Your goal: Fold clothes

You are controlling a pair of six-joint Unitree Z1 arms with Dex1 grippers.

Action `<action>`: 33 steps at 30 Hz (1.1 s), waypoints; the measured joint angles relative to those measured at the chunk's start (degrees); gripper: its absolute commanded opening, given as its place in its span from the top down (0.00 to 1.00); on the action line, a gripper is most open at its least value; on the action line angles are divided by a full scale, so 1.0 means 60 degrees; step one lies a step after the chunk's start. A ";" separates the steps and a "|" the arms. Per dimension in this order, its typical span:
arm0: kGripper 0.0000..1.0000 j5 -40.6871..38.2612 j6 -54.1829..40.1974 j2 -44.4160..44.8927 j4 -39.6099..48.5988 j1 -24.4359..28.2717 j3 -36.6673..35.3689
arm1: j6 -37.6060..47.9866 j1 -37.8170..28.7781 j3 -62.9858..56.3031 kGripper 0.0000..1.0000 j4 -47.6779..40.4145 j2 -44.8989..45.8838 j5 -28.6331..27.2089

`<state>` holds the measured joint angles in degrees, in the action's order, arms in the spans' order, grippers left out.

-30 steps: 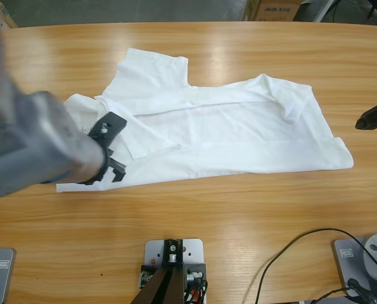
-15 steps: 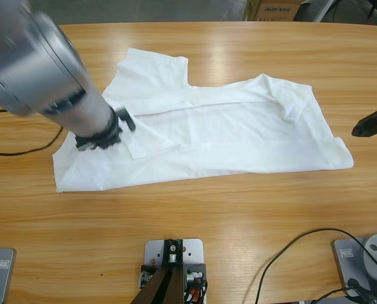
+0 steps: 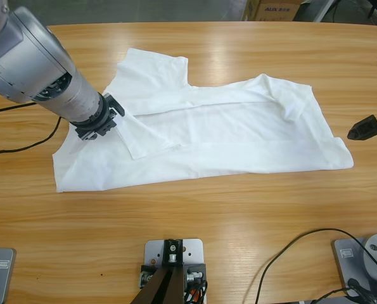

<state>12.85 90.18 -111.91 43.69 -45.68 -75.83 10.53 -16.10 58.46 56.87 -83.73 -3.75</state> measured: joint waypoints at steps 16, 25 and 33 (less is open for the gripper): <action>0.52 0.0000 -0.0613 -0.0201 -0.1475 0.0451 0.0772 | 0.0000 -0.0002 -0.0126 0.00 -0.0123 0.0000 0.0002; 1.00 -0.0493 -0.0895 -0.0237 -0.2095 0.0453 0.0904 | 0.0000 -0.0002 -0.0127 0.00 -0.0161 0.0000 0.0002; 1.00 -0.0514 -0.1381 -0.0237 -0.2183 0.0453 0.1206 | 0.0003 -0.0002 -0.0190 0.00 -0.0227 0.0000 0.0042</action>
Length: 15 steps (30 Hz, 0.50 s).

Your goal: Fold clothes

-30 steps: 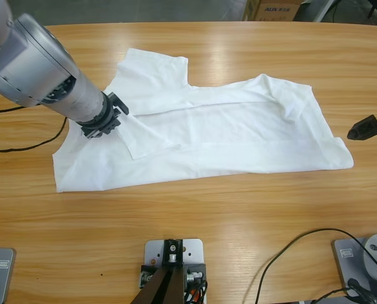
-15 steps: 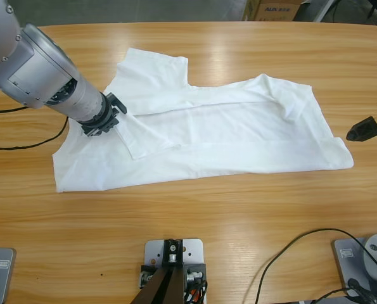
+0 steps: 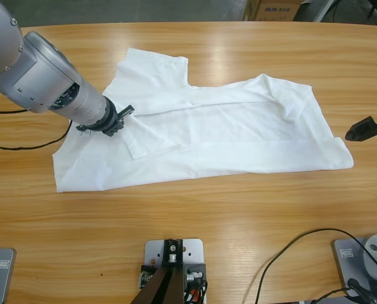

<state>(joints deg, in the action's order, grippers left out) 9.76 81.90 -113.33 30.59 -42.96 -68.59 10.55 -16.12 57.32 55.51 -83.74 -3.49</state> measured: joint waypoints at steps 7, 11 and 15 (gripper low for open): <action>1.00 0.0000 -0.0152 0.0000 -0.0046 0.0000 0.0118 | 0.0008 0.0000 -0.0031 0.00 -0.0072 0.0000 0.0060; 1.00 -0.0001 -0.0275 0.0008 -0.0314 0.0000 0.0126 | 0.0008 0.0000 -0.0031 0.00 -0.0080 -0.0001 0.0104; 1.00 -0.0174 0.0259 0.0338 -0.0403 0.0000 0.0333 | 0.0008 0.0000 -0.0035 0.00 -0.0082 -0.0001 0.0110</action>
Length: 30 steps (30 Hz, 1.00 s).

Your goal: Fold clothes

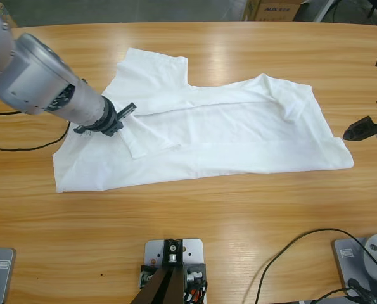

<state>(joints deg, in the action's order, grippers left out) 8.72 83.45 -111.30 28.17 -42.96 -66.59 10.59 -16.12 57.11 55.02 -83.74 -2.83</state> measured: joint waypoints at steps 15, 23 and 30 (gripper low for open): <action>1.00 -0.0697 0.5345 0.1325 -0.0025 -0.1274 0.1588 | 0.0013 -0.0003 -0.0170 0.00 -0.0185 -0.0001 0.0055; 1.00 -0.0697 0.5848 0.1665 -0.0025 -0.1282 0.1590 | 0.0154 -0.0022 -0.0323 0.00 -0.0315 -0.0001 0.0218; 1.00 -0.0697 0.6487 0.1735 -0.0089 -0.1258 0.1261 | 0.0170 -0.0029 -0.0354 0.00 -0.0336 -0.0001 0.0352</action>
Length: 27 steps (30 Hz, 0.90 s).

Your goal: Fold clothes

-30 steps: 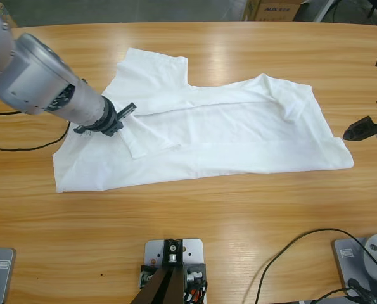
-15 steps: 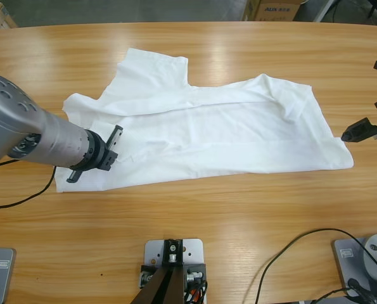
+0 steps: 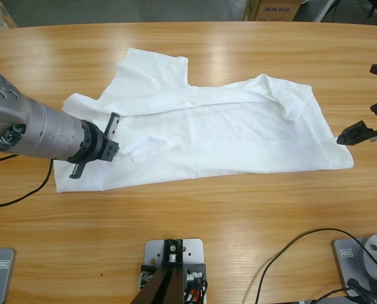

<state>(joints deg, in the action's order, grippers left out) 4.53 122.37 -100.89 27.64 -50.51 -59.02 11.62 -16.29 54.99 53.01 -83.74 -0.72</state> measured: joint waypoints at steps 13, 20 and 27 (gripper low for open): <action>1.00 0.0000 0.1980 0.0504 -0.0707 0.0329 -0.0233 | 0.0000 -0.0012 -0.0015 0.00 -0.0013 -0.0001 0.0086; 1.00 -0.0020 0.2569 0.1140 -0.0528 0.0146 -0.0265 | 0.0000 -0.0013 -0.0016 0.00 -0.0013 -0.0026 0.0111; 1.00 -0.0134 0.3308 0.1498 0.0482 -0.0792 -0.0205 | 0.0000 -0.0021 -0.0015 0.00 -0.0013 -0.0028 0.0112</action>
<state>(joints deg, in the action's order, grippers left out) 3.73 142.22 -91.91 30.53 -55.26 -60.25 11.62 -16.41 54.89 52.93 -83.91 -0.05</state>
